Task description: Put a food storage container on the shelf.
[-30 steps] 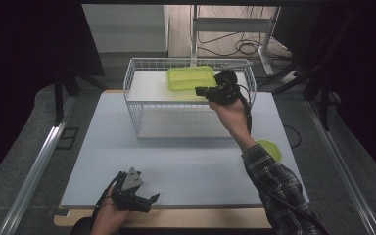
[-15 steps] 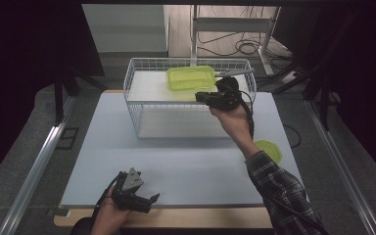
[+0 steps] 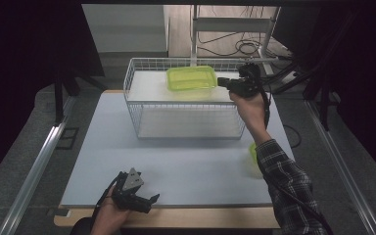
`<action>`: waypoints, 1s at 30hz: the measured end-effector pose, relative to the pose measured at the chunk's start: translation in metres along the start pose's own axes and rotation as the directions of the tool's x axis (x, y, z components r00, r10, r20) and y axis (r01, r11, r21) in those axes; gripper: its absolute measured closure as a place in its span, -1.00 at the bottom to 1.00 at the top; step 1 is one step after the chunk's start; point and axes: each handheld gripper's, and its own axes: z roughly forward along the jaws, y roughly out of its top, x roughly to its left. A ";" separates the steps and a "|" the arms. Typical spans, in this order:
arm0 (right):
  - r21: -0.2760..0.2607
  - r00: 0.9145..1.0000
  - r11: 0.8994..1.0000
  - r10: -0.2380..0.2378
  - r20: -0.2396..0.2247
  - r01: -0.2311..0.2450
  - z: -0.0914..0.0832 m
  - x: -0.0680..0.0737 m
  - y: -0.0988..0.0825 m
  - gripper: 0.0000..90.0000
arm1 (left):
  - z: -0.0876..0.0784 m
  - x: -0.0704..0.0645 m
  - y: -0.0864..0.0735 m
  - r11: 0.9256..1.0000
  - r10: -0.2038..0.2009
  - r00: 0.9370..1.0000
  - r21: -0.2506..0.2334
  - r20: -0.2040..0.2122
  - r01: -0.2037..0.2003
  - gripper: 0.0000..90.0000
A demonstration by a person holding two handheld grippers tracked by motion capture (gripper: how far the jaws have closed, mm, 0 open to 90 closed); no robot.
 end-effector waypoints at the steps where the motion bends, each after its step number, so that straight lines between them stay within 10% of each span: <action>1: -0.003 1.000 1.000 0.000 0.010 0.000 0.001 -0.003 0.002 0.99 | 0.000 0.000 0.000 1.000 0.001 1.000 0.000 0.000 -0.001 -0.96; 30: 0.076 0.997 0.995 -0.053 -0.059 0.058 0.013 0.023 0.003 0.98 | 0.002 -0.002 0.000 1.000 0.018 1.000 0.023 0.002 -0.018 -0.96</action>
